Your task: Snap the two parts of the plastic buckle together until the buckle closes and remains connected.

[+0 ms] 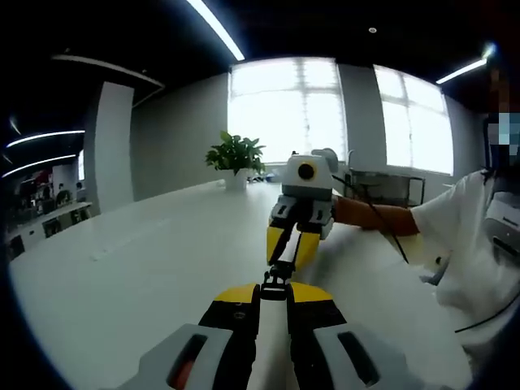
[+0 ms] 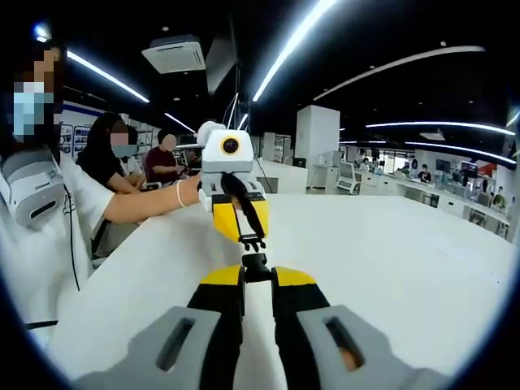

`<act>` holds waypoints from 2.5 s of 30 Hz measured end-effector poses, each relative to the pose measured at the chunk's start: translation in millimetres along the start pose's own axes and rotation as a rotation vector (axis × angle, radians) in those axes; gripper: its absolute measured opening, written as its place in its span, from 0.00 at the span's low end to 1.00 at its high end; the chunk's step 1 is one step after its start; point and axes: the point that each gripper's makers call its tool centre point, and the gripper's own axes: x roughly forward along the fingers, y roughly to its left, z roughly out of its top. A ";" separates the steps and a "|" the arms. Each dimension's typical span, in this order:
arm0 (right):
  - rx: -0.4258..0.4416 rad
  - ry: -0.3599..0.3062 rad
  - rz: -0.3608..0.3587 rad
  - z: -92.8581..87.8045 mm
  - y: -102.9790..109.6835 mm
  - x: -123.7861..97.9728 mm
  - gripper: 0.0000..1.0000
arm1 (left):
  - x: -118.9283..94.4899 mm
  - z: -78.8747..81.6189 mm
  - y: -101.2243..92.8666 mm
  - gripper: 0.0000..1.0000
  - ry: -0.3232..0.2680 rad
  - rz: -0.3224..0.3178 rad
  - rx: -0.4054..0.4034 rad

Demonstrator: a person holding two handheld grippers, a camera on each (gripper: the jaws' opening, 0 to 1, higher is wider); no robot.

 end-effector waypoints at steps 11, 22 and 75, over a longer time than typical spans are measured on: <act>0.003 -0.004 -0.006 1.1 0.1 -0.2 0.13 | 2.4 -2.2 -0.6 0.12 0.013 -0.001 0.009; -0.003 0.040 -0.001 -9.2 3.4 2.4 0.13 | 9.5 -12.7 -5.2 0.12 0.051 -0.011 0.018; 0.009 0.181 0.042 -46.8 8.6 5.6 0.22 | 19.1 -46.3 -4.9 0.25 0.151 -0.003 -0.077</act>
